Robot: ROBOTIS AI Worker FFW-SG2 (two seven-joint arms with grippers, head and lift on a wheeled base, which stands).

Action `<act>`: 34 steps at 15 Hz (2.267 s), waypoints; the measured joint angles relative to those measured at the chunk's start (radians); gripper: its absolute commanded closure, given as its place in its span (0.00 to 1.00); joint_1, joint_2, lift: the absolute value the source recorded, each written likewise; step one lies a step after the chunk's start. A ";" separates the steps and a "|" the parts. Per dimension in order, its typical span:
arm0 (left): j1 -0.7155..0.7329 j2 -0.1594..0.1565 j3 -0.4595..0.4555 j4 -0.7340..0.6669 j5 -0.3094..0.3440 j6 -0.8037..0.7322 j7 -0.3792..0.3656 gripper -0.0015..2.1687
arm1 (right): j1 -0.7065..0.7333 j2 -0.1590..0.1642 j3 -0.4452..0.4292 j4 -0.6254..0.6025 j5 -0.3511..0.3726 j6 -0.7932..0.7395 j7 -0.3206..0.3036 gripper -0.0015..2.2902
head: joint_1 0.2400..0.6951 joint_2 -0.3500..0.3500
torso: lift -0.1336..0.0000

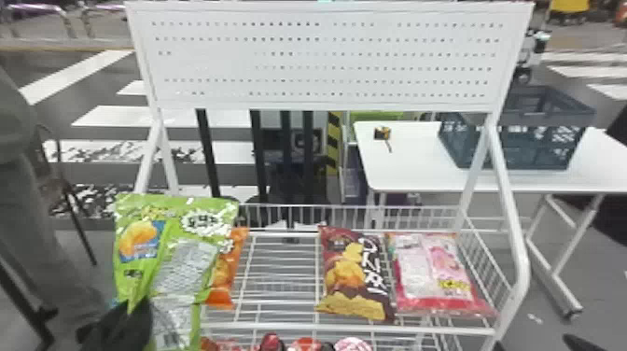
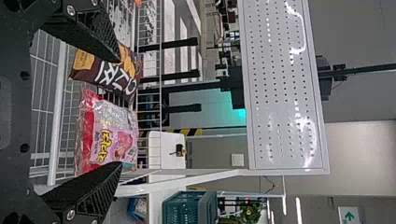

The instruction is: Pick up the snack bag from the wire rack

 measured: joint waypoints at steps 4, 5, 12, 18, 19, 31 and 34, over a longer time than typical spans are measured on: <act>0.000 -0.001 0.000 0.001 0.000 0.000 0.000 0.84 | 0.000 0.000 0.000 -0.001 0.000 0.007 0.000 0.05 | 0.57 0.50 | 1.00; -0.001 -0.001 0.000 0.001 0.000 0.000 0.000 0.84 | 0.000 0.000 0.000 -0.001 0.000 0.008 0.000 0.05 | 0.57 0.50 | 1.00; -0.004 -0.001 -0.001 0.005 0.000 0.000 0.000 0.84 | -0.051 0.000 0.023 0.074 0.010 -0.018 -0.019 0.05 | 0.57 0.50 | 1.00; -0.012 0.000 -0.008 0.017 -0.001 0.000 -0.003 0.84 | -0.471 0.000 0.098 0.505 0.112 -0.075 -0.058 0.05 | 0.57 0.50 | 1.00; -0.013 0.000 -0.008 0.017 -0.001 0.001 -0.003 0.84 | -0.543 0.000 0.104 0.567 0.131 -0.043 -0.052 0.05 | 0.57 0.50 | 1.00; -0.020 0.005 -0.007 0.025 0.003 0.006 -0.003 0.84 | -0.906 0.000 0.082 0.898 0.264 0.293 -0.040 0.96 | 0.57 0.50 | 1.00; -0.019 0.005 -0.007 0.023 0.003 0.006 -0.003 0.84 | -0.904 0.000 0.086 0.873 0.250 0.358 -0.039 0.98 | 0.57 0.50 | 1.00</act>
